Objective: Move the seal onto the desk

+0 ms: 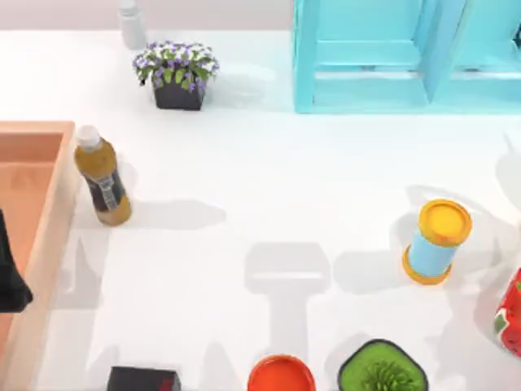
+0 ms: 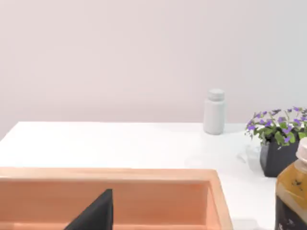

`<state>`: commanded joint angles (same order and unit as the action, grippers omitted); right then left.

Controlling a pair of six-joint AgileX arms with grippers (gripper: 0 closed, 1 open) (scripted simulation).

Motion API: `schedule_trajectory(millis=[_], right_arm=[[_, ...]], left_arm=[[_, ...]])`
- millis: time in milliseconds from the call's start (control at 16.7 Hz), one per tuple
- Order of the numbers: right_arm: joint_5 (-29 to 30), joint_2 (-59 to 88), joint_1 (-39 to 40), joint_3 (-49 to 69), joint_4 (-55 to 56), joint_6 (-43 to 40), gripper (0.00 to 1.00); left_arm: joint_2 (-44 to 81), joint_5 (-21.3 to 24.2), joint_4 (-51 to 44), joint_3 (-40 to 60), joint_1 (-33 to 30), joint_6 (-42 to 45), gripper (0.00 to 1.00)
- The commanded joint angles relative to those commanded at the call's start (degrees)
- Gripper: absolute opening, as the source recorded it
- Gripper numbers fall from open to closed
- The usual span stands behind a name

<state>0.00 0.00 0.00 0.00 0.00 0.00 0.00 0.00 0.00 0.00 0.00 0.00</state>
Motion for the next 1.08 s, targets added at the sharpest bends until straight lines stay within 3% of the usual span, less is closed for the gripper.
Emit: schedule_trajectory(millis=[240,480,1080], right_arm=[[0.00,0.00,0.00,0.00,0.00,0.00,1.00],[0.00,0.00,0.00,0.00,0.00,0.00,1.00],[0.00,0.00,0.00,0.00,0.00,0.00,1.00]], left_arm=[[1.94,0.06,-1.84,1.84,0.50,0.67,1.00],[12.83,0.20,-12.21,12.30,3.17,3.86,1.00],[70.41,-0.13,-56.17,58.93,14.42,14.99,1.00]])
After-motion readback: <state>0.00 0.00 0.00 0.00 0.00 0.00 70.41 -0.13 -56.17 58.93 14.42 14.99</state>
